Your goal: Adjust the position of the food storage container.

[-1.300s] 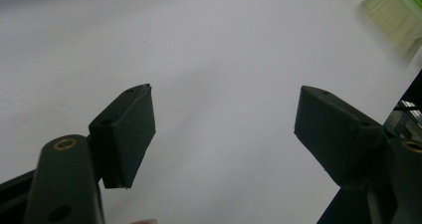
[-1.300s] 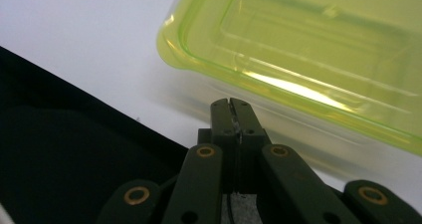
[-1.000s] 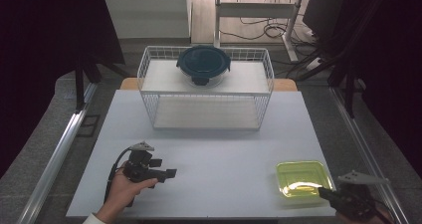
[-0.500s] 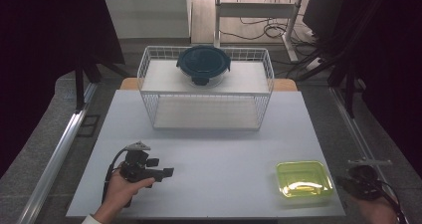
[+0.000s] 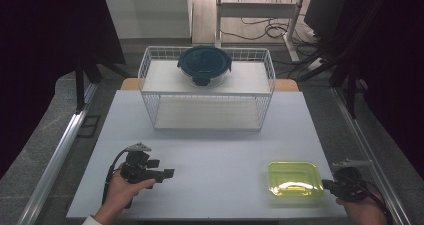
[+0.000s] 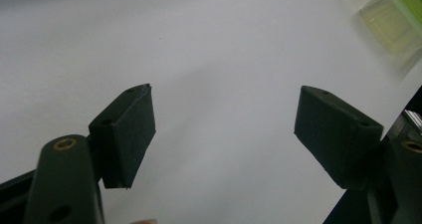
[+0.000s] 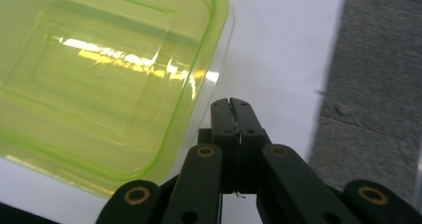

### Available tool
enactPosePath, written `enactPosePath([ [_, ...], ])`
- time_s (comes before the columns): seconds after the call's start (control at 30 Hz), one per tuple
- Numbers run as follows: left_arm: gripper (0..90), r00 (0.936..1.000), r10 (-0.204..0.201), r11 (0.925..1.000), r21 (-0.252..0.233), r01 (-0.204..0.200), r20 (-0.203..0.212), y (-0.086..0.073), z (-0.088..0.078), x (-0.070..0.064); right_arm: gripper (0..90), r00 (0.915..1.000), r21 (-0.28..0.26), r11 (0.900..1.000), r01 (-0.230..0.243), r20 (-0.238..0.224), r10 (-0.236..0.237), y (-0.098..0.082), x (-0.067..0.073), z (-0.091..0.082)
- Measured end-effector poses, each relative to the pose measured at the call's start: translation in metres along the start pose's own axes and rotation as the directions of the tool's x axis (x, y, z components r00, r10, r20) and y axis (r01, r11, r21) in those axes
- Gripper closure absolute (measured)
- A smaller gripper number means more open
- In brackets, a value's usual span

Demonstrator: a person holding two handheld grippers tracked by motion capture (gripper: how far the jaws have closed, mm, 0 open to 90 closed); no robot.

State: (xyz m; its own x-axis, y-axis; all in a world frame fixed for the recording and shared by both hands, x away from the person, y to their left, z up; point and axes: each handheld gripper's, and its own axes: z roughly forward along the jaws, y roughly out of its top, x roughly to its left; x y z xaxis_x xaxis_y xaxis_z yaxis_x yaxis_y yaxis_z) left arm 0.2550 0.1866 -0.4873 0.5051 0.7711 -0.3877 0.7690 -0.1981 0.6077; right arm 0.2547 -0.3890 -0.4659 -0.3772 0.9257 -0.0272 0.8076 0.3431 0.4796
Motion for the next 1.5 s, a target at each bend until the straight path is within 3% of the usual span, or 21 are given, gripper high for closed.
enactPosePath([
  [0.2, 23.5, 1.0, -0.01, 0.9999, -0.003, 0.01, 0.0, 0.0, 0.0, 0.001, 89.2, 0.9964, 0.01, 0.999, 0.052, -0.067, -0.051, 0.009, 0.024, 0.007],
  [0.4, 23.5, 1.0, -0.01, 0.9999, 0.003, 0.01, 0.0, 0.0, 0.001, 0.001, 89.2, 0.9874, 0.002, 0.995, 0.095, -0.127, -0.094, 0.022, 0.05, 0.012],
  [0.63, 23.5, 0.9999, -0.016, 0.9999, 0.002, 0.016, 0.0, 0.0, 0.001, 0.003, 89.2, 0.9741, -0.007, 0.987, 0.163, -0.158, -0.162, 0.039, 0.083, 0.022],
  [0.8, 23.5, 0.9999, -0.017, 0.9999, 0.001, 0.017, 0.0, -0.001, 0.0, 0.003, 89.2, 0.9659, -0.014, 0.981, 0.195, -0.171, -0.194, 0.05, 0.099, 0.028],
  [1.2, 23.5, 0.9997, -0.024, 0.9997, 0.0, 0.024, -0.002, -0.001, 0.001, 0.004, 89.2, 0.932, -0.023, 0.959, 0.284, -0.228, -0.282, 0.08, 0.146, 0.05],
  [1.3, 23.5, 0.9996, -0.028, 0.9996, 0.001, 0.028, -0.003, -0.001, 0.001, 0.004, 89.2, 0.9191, -0.032, 0.956, 0.292, -0.267, -0.29, 0.086, 0.157, 0.054],
  [1.5, 23.6, 0.9998, -0.02, 0.9998, 0.004, 0.02, -0.007, -0.001, 0.001, 0.004, 89.2, 0.9043, -0.041, 0.939, 0.341, -0.258, -0.34, 0.098, 0.176, 0.064],
])
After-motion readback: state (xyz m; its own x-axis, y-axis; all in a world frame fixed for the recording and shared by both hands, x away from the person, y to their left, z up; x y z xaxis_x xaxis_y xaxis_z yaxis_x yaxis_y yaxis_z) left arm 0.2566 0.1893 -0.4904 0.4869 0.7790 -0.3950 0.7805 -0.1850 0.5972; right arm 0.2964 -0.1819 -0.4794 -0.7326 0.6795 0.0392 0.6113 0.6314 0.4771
